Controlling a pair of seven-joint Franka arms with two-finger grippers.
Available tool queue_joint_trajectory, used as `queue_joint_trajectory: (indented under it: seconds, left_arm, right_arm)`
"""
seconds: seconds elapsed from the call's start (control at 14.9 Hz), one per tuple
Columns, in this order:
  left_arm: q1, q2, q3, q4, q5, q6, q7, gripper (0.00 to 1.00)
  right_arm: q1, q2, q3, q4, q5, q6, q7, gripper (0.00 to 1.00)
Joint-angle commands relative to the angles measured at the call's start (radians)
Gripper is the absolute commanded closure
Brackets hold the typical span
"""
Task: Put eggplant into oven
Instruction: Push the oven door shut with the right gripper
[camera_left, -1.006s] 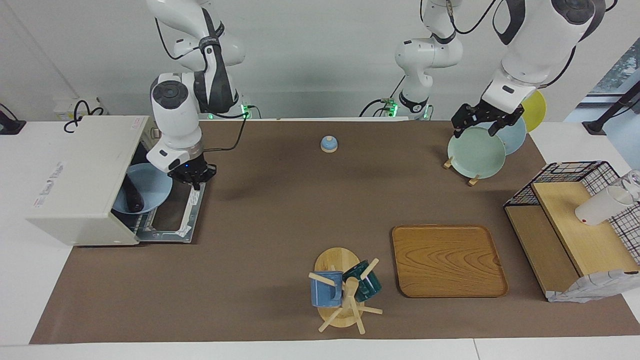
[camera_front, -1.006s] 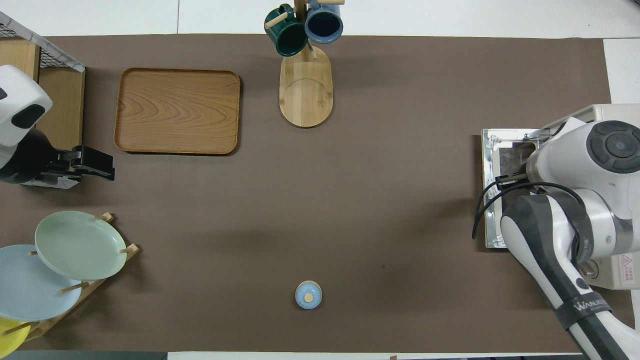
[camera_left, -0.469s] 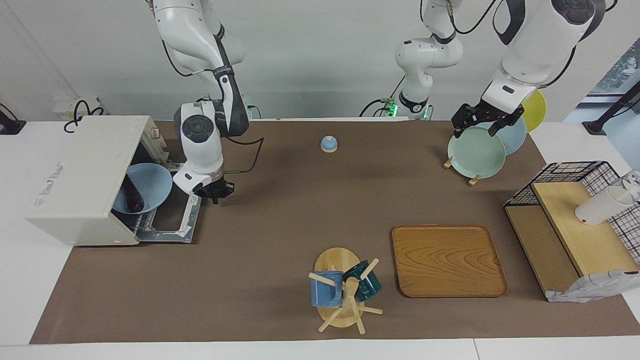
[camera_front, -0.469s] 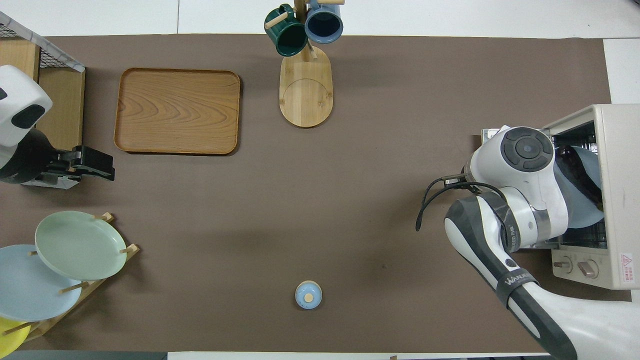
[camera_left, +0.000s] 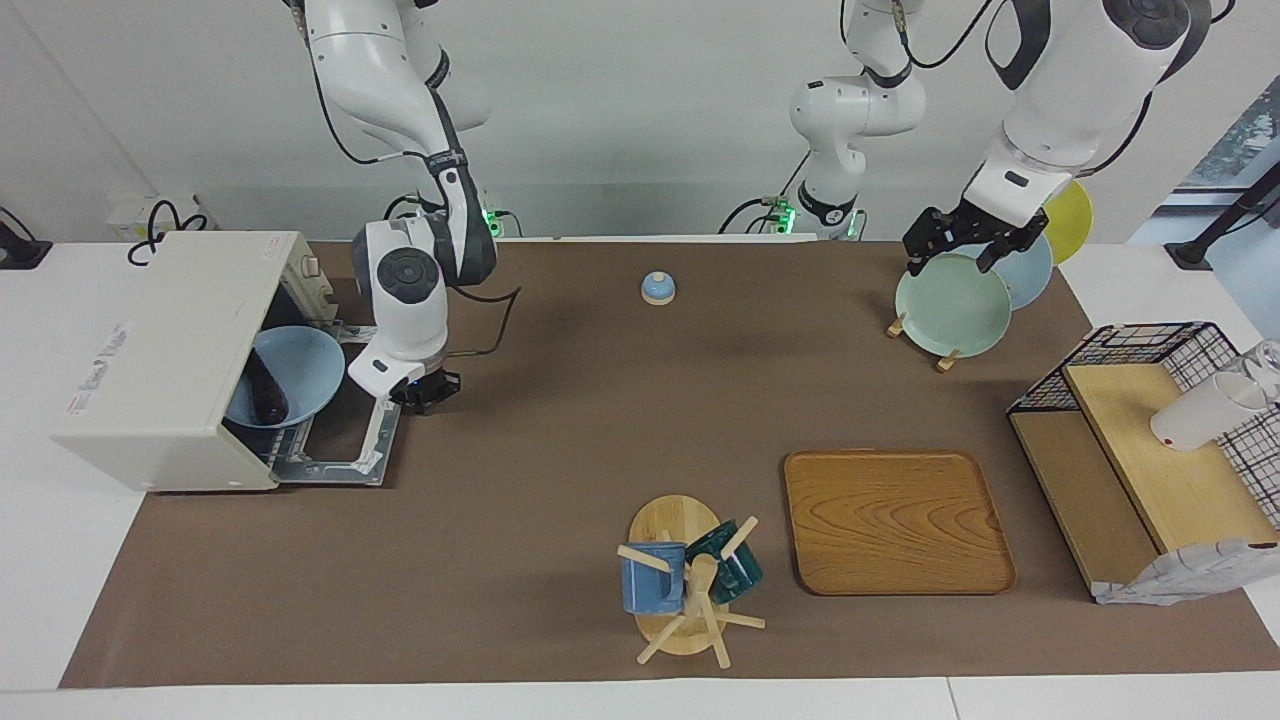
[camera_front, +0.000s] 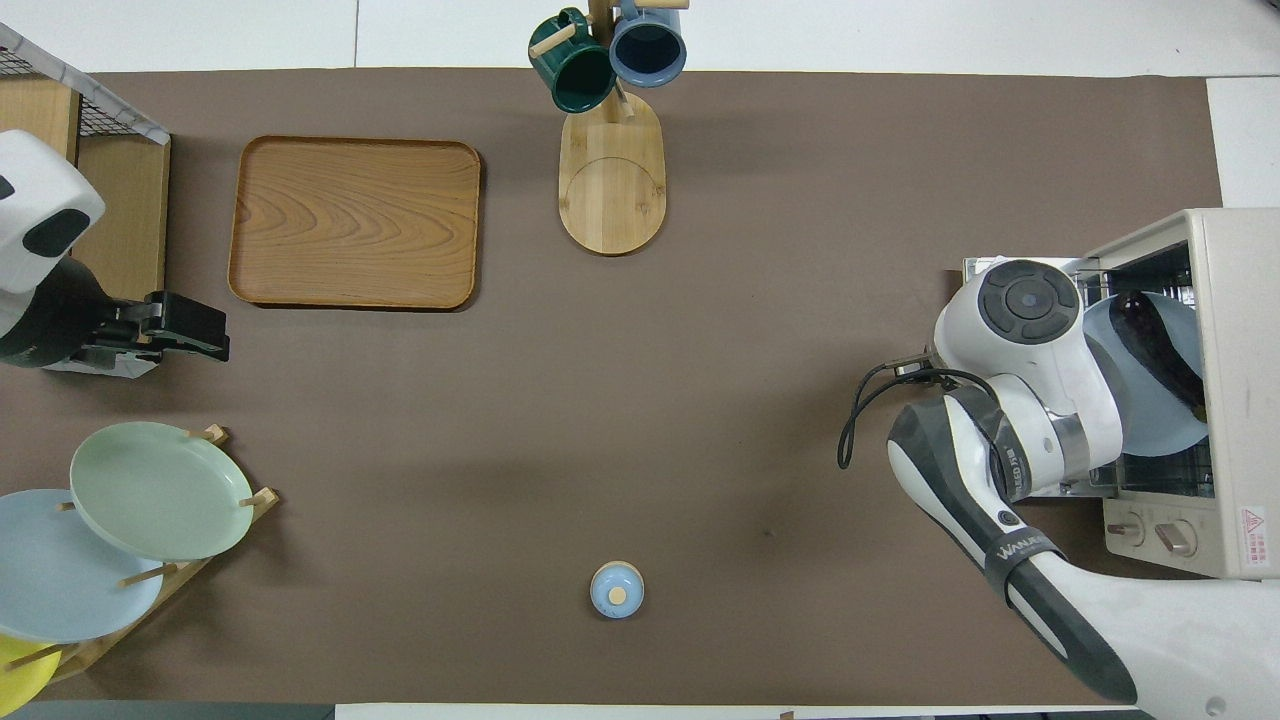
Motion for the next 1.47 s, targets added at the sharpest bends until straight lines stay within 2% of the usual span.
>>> queue_joint_trajectory:
  seconds: [0.0, 0.4, 0.67, 0.87, 1.41]
  left_arm:
    - [0.006, -0.01, 0.001, 0.002, -0.012, -0.015, 0.007, 0.0]
    - [0.006, -0.01, 0.001, 0.002, -0.012, -0.015, 0.007, 0.0]
    - [0.006, -0.01, 0.001, 0.002, -0.012, -0.015, 0.007, 0.0]
    - [0.006, -0.01, 0.001, 0.002, -0.012, -0.015, 0.007, 0.0]
    - [0.004, -0.01, 0.001, 0.002, -0.012, -0.015, 0.008, 0.0]
  right_arm:
    - [-0.036, -0.003, 0.007, -0.01, -0.065, 0.022, -0.01, 1.0]
    - [-0.038, -0.007, 0.007, 0.036, -0.145, -0.019, -0.024, 1.0]
    - [-0.05, -0.046, 0.007, 0.154, -0.137, -0.177, -0.15, 1.0]
    - [-0.11, -0.112, 0.007, 0.153, -0.119, -0.22, -0.28, 1.0]
    - [-0.193, -0.164, 0.004, 0.156, -0.058, -0.298, -0.409, 1.0]
